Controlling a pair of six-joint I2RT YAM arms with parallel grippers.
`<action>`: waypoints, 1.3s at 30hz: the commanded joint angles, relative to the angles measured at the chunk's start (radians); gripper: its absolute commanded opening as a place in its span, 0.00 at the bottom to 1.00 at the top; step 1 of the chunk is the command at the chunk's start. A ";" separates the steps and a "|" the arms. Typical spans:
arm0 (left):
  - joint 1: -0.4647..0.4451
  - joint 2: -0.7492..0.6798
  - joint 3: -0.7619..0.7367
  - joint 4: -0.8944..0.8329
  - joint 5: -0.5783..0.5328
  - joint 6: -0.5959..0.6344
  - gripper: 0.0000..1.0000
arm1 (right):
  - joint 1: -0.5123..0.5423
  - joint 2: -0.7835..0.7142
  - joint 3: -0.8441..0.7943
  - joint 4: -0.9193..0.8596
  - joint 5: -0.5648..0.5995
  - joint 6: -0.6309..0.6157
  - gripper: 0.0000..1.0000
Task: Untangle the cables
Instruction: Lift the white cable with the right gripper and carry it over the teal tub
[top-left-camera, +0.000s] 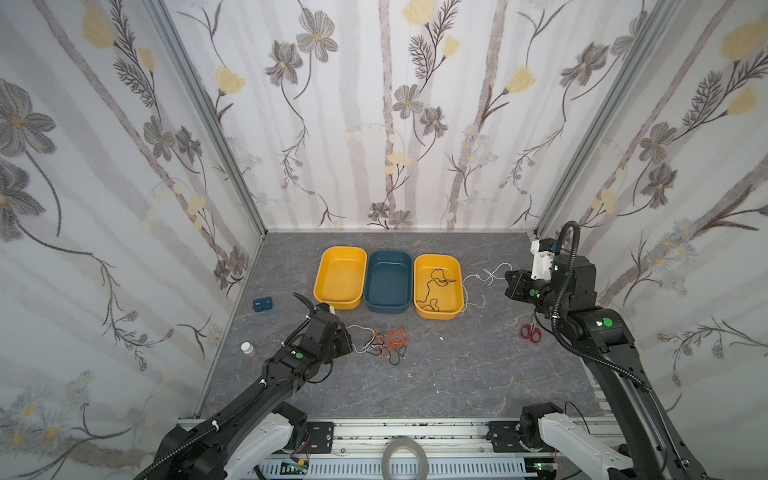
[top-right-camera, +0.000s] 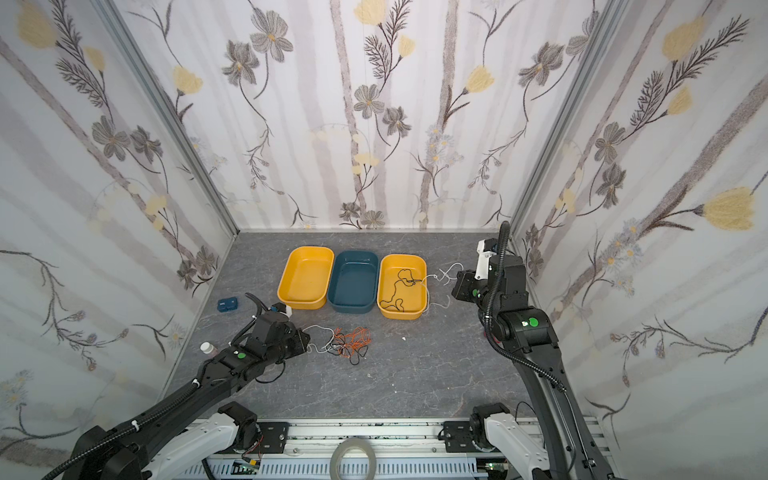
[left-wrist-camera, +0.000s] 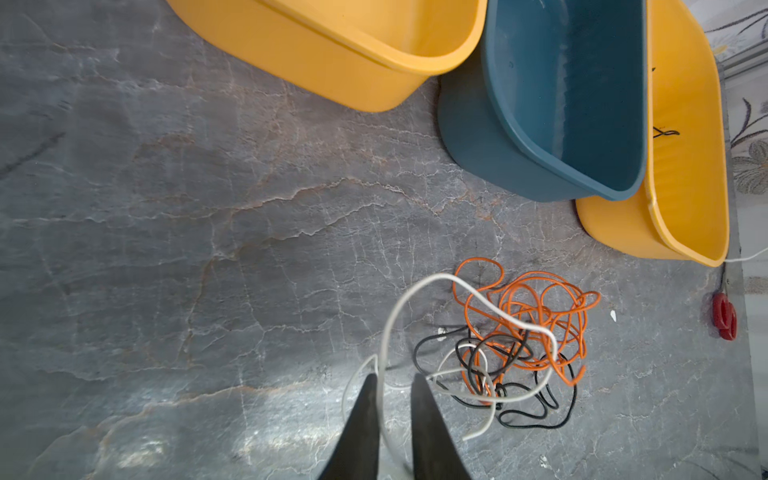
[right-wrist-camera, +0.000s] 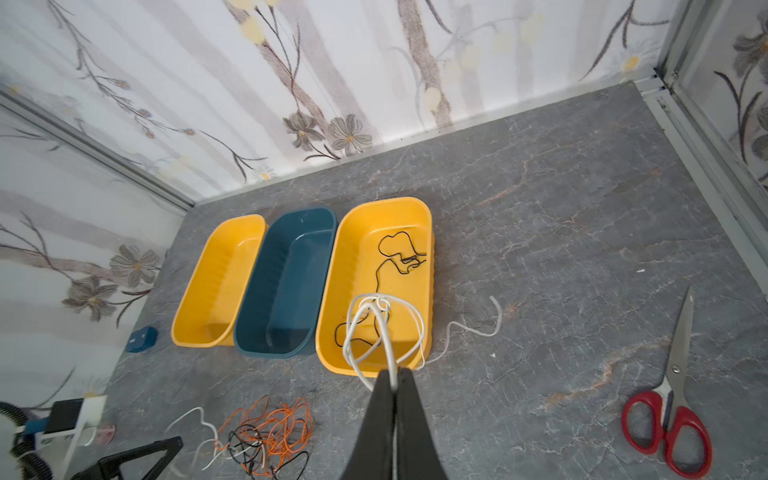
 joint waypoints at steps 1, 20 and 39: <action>0.002 0.028 0.007 0.065 0.045 0.009 0.25 | 0.010 -0.001 0.045 0.033 -0.063 0.006 0.00; 0.001 0.085 0.003 0.132 0.122 0.040 0.57 | 0.251 0.258 0.266 0.205 -0.145 0.046 0.00; 0.001 0.123 -0.058 0.243 0.170 -0.001 0.62 | 0.318 0.511 0.543 0.265 -0.182 0.053 0.00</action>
